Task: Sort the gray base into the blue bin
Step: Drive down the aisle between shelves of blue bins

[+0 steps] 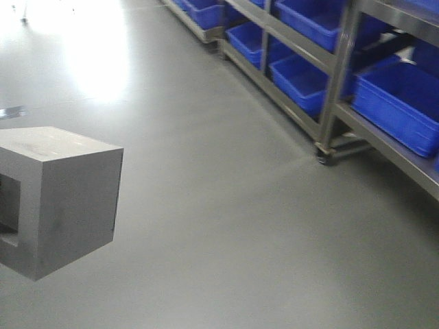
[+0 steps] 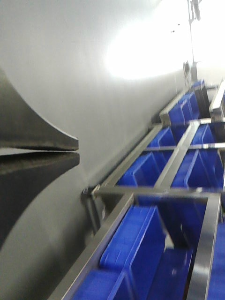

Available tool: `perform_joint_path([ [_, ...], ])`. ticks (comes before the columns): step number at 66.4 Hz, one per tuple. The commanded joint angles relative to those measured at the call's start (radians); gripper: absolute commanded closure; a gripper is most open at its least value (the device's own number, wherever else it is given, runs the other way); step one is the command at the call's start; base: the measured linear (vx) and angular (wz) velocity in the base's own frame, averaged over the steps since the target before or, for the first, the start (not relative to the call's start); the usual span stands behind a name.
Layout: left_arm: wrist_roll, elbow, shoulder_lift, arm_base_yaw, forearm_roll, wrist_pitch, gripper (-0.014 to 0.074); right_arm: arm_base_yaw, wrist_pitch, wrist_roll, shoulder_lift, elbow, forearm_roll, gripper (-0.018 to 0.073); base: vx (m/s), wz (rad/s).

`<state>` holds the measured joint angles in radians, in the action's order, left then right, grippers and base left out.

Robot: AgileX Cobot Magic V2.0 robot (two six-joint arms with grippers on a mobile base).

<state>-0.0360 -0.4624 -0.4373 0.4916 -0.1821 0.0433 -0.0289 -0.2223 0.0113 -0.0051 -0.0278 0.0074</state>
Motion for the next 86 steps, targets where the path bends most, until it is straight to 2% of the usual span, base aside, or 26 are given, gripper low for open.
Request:
perform_joint_path([
  [1,-0.006,-0.034,-0.004,0.003,-0.012,-0.112,0.0603,-0.002,0.072,-0.011,0.018,-0.002,-0.007,0.0564,0.31,0.62],
  [38,-0.006,-0.034,-0.004,0.003,-0.012,-0.112,0.0603,-0.002,0.072,-0.011,0.018,-0.002,-0.007,0.0564,0.33,0.47],
  [86,-0.006,-0.034,-0.004,0.003,-0.012,-0.112,0.0603,-0.002,0.072,-0.011,0.018,-0.002,-0.007,0.0564,0.40,0.00],
])
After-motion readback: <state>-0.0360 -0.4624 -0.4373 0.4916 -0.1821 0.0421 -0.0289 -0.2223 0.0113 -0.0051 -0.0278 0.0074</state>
